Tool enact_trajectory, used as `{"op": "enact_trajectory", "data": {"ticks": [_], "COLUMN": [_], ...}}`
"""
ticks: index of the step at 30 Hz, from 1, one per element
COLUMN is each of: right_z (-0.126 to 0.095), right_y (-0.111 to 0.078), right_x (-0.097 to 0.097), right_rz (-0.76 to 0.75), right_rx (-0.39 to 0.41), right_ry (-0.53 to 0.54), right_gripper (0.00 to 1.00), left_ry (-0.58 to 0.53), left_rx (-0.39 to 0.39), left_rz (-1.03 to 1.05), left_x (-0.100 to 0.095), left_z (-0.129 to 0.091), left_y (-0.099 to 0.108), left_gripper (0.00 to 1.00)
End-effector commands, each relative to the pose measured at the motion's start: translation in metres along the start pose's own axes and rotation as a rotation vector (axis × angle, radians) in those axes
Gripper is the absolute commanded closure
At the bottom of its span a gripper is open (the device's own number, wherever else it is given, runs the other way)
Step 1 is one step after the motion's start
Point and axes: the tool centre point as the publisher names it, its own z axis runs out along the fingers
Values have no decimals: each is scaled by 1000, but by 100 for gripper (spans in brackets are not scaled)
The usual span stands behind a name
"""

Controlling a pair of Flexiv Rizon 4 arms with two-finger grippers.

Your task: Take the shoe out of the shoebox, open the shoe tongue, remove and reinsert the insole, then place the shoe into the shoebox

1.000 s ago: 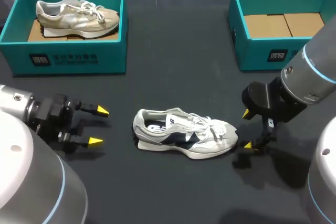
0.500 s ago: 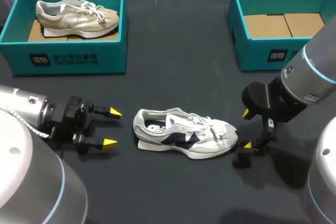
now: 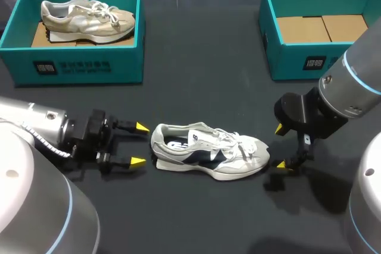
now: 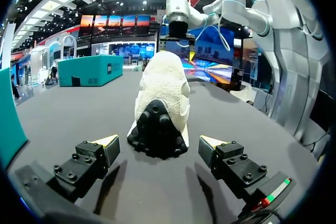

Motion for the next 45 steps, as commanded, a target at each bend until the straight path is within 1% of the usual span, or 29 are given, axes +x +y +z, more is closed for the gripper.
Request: {"op": "enact_trajectory", "data": {"ticks": [1,5,29,45], "right_z": [0,0,0,0], "right_y": [-1,-1,-1,-1], "right_x": [2,2,2,2], "right_rz": [0,0,0,0], "right_rx": [1,1,1,1], "right_ry": [-4,-4,-4,-4], "right_gripper": [0,0,0,0], "left_ry": [4,19,57,101], "left_rx": [-1,14,29,44], "left_rz": [3,6,20,28], "left_x": [-4,-6,-6,4], "left_z": [8,14,48,72], "left_y": [2,1,-12,-20], "left_gripper": [0,0,0,0]}}
